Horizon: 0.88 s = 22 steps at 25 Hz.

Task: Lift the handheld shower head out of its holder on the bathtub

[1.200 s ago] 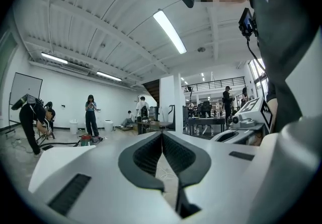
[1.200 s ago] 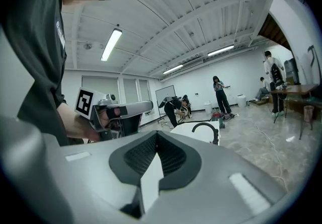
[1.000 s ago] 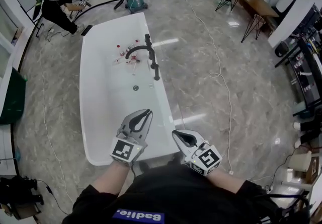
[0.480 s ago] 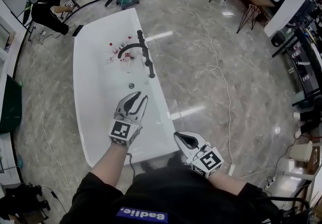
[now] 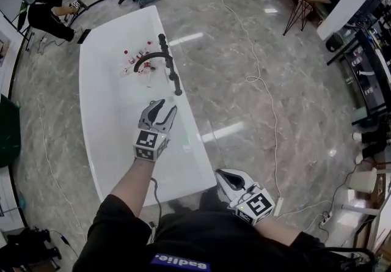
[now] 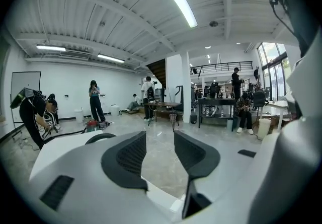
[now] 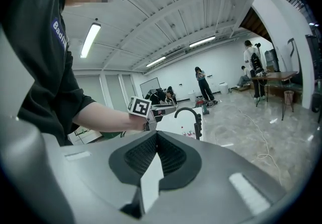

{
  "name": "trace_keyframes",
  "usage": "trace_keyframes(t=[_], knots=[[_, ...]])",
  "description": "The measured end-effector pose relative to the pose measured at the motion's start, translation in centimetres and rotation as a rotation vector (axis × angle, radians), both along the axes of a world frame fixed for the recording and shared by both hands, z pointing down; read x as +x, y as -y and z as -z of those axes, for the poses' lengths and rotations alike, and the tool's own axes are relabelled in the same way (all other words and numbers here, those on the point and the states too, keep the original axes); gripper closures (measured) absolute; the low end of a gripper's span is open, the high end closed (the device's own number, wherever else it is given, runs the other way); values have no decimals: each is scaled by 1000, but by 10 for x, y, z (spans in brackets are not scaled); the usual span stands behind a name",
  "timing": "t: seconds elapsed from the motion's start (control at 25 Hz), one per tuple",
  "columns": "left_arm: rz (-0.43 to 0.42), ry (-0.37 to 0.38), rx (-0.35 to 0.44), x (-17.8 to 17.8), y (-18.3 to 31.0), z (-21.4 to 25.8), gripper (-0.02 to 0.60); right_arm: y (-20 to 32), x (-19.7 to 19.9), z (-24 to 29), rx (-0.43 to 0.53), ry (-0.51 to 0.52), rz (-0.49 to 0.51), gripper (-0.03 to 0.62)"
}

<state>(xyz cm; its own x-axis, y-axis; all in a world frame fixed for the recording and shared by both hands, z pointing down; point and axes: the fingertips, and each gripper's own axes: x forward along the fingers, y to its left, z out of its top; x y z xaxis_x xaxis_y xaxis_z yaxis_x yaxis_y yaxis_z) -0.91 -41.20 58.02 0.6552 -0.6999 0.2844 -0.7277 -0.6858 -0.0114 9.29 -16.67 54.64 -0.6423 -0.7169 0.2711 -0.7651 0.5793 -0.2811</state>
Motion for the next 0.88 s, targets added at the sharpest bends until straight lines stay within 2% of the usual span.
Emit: trace_keyframes(t=[0.32, 0.72, 0.88], knots=[[46, 5, -73, 21, 63, -59, 410, 15, 28, -24, -63, 8, -42, 592], [131, 80, -164, 34, 125, -143, 391, 20, 65, -60, -144, -4, -42, 592], [172, 116, -202, 37, 153, -181, 388, 29, 83, -81, -179, -1, -74, 592]])
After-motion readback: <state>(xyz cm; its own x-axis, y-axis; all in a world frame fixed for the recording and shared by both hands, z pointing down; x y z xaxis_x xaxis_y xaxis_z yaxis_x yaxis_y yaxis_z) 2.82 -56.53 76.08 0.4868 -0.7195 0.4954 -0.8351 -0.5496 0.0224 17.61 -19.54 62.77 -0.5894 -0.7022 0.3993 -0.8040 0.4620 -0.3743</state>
